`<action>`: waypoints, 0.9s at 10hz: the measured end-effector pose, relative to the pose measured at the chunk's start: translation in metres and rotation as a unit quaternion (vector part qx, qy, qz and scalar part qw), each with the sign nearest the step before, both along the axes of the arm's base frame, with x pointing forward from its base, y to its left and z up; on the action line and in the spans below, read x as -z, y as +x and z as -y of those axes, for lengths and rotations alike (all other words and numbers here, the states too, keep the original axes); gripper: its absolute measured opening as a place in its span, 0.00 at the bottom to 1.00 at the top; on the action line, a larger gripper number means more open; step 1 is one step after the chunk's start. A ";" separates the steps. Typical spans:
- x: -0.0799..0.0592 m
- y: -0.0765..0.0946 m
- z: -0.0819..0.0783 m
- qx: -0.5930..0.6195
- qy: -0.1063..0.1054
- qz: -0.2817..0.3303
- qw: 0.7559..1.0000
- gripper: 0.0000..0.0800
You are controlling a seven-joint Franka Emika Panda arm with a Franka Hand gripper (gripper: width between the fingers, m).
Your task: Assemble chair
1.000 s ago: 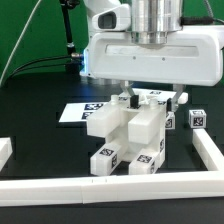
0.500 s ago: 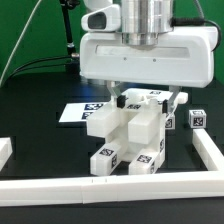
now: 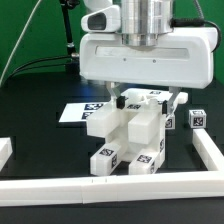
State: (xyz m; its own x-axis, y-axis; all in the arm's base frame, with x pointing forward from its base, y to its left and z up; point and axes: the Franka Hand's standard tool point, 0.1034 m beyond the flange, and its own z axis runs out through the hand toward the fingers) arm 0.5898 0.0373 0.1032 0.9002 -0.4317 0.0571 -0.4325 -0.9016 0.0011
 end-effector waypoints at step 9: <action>-0.031 0.004 -0.003 -0.004 0.014 -0.014 1.000 0.81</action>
Offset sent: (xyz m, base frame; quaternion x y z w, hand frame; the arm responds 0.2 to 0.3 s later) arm 0.0000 0.0000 0.0000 0.0000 0.0000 0.0000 1.0000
